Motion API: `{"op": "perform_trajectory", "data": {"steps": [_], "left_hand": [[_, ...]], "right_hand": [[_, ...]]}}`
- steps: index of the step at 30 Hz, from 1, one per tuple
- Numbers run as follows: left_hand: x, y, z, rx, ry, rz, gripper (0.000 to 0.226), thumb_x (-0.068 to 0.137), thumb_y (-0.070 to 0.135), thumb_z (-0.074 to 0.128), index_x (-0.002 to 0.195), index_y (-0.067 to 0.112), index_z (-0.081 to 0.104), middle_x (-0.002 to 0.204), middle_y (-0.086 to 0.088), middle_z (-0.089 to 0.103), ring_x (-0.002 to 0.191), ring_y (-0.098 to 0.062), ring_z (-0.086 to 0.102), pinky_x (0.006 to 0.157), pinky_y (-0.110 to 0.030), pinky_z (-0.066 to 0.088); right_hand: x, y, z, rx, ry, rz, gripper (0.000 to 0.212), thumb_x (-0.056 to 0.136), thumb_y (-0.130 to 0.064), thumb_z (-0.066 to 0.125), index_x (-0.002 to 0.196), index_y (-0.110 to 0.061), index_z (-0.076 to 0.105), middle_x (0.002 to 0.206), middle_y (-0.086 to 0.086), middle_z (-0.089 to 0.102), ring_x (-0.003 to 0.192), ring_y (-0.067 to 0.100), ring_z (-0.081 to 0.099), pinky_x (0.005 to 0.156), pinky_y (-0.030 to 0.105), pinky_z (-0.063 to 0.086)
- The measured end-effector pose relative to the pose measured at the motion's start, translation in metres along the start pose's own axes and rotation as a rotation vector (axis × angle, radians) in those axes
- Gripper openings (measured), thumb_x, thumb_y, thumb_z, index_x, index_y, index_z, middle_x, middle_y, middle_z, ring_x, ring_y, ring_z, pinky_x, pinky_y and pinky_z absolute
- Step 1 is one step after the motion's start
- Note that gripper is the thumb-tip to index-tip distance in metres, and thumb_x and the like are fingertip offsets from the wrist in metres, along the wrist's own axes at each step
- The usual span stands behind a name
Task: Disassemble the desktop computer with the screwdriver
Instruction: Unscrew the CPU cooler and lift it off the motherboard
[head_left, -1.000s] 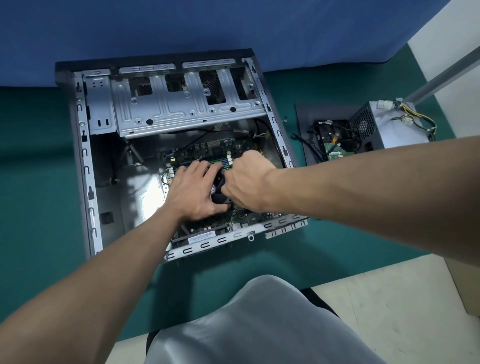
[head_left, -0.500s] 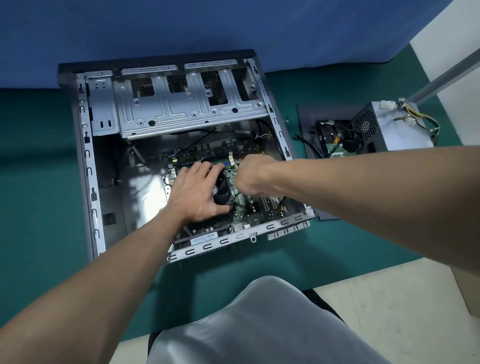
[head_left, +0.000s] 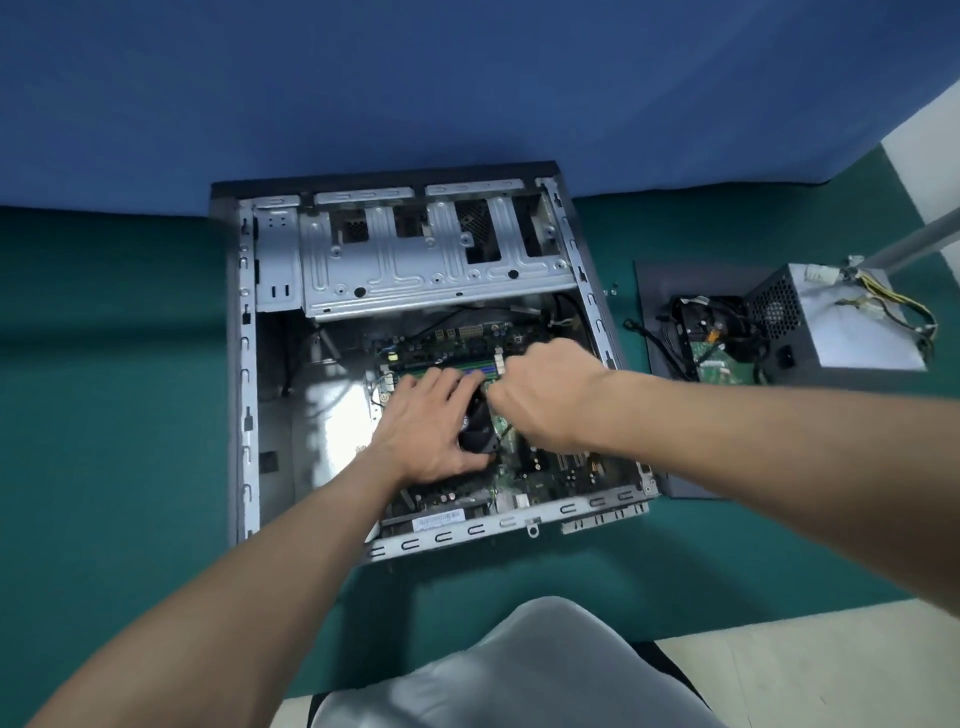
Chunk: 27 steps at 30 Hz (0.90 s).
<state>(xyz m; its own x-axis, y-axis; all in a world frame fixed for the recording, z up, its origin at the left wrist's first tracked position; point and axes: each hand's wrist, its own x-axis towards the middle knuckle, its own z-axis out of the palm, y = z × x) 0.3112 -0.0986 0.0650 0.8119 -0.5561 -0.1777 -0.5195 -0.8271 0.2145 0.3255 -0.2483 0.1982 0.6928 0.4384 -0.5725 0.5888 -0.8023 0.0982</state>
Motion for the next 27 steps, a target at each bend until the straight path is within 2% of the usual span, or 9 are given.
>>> {"op": "perform_trajectory", "data": {"steps": [2,4,6,8,10,14,18,23,27], "left_hand": [[0.001,0.002,-0.004,0.038,-0.048,0.005,0.106,0.072,0.086,0.038,0.149,0.017,0.014,0.143,-0.006,0.034,0.125,-0.022,0.034,0.105,-0.04,0.025],[0.001,0.003,-0.009,0.03,-0.101,0.011,0.112,0.073,0.088,0.035,0.152,0.014,0.003,0.156,-0.005,0.018,0.139,-0.023,0.021,0.115,-0.04,0.011],[-0.002,0.007,-0.012,0.028,-0.135,0.038,0.112,0.078,0.084,0.033,0.151,0.013,-0.012,0.161,-0.005,-0.007,0.147,-0.023,-0.003,0.117,-0.037,-0.012],[-0.007,0.012,-0.014,0.0,-0.139,0.101,0.101,0.087,0.073,0.034,0.148,0.016,-0.021,0.156,-0.004,-0.025,0.145,-0.019,-0.021,0.109,-0.034,-0.026],[-0.013,0.016,-0.015,-0.041,-0.149,0.166,0.087,0.095,0.058,0.038,0.15,0.021,-0.018,0.155,0.0,-0.026,0.143,-0.014,-0.025,0.109,-0.033,-0.025],[-0.019,0.013,-0.018,0.036,-0.213,0.301,0.074,0.099,0.034,0.043,0.153,0.018,-0.004,0.16,-0.001,-0.012,0.146,-0.015,-0.015,0.119,-0.035,-0.009],[-0.024,0.001,-0.018,0.134,-0.232,0.364,0.067,0.1,0.016,0.031,0.152,0.017,-0.011,0.16,0.001,-0.015,0.146,-0.013,-0.016,0.12,-0.034,-0.007],[-0.033,-0.002,-0.008,0.191,-0.201,0.419,0.064,0.1,0.013,0.025,0.152,0.014,-0.013,0.16,0.0,-0.016,0.145,-0.015,-0.018,0.119,-0.036,-0.008],[-0.032,-0.002,-0.004,0.19,-0.2,0.424,0.069,0.099,0.012,0.033,0.153,0.015,-0.01,0.161,-0.001,-0.013,0.146,-0.016,-0.016,0.12,-0.037,-0.003]], "right_hand": [[-0.006,0.013,-0.005,0.135,0.081,0.105,0.03,0.083,-0.011,0.053,0.061,-0.019,0.036,0.063,0.003,0.042,0.066,0.028,0.048,0.06,0.034,0.039],[-0.012,0.03,-0.008,0.278,0.106,0.188,0.025,0.084,-0.013,0.051,0.062,-0.018,0.041,0.074,0.008,0.056,0.07,0.03,0.052,0.062,0.034,0.042],[-0.009,0.047,-0.006,0.451,0.152,0.238,0.013,0.092,-0.021,0.05,0.084,-0.013,0.058,0.096,0.013,0.064,0.086,0.034,0.058,0.073,0.037,0.049],[-0.007,0.053,-0.002,0.635,0.216,0.273,0.014,0.094,-0.029,0.055,0.1,-0.017,0.057,0.101,0.008,0.063,0.096,0.031,0.056,0.077,0.036,0.046],[-0.001,0.052,0.001,0.774,0.334,0.258,0.012,0.09,-0.032,0.062,0.094,-0.024,0.055,0.091,-0.003,0.063,0.094,0.026,0.055,0.075,0.033,0.042],[0.013,0.037,-0.001,0.885,0.452,0.195,0.011,0.083,-0.036,0.072,0.078,-0.035,0.062,0.079,-0.015,0.065,0.091,0.021,0.059,0.081,0.033,0.047],[0.028,0.02,-0.004,0.851,0.446,0.111,0.008,0.082,-0.042,0.071,0.077,-0.037,0.067,0.075,-0.018,0.062,0.086,0.015,0.057,0.076,0.028,0.042],[0.044,0.009,-0.004,0.729,0.38,0.03,0.01,0.084,-0.042,0.066,0.078,-0.034,0.069,0.083,-0.009,0.07,0.083,0.015,0.059,0.075,0.029,0.045],[0.056,0.004,-0.005,0.613,0.333,-0.049,0.012,0.086,-0.039,0.066,0.082,-0.029,0.07,0.076,-0.013,0.059,0.078,0.012,0.053,0.071,0.024,0.037]]}}
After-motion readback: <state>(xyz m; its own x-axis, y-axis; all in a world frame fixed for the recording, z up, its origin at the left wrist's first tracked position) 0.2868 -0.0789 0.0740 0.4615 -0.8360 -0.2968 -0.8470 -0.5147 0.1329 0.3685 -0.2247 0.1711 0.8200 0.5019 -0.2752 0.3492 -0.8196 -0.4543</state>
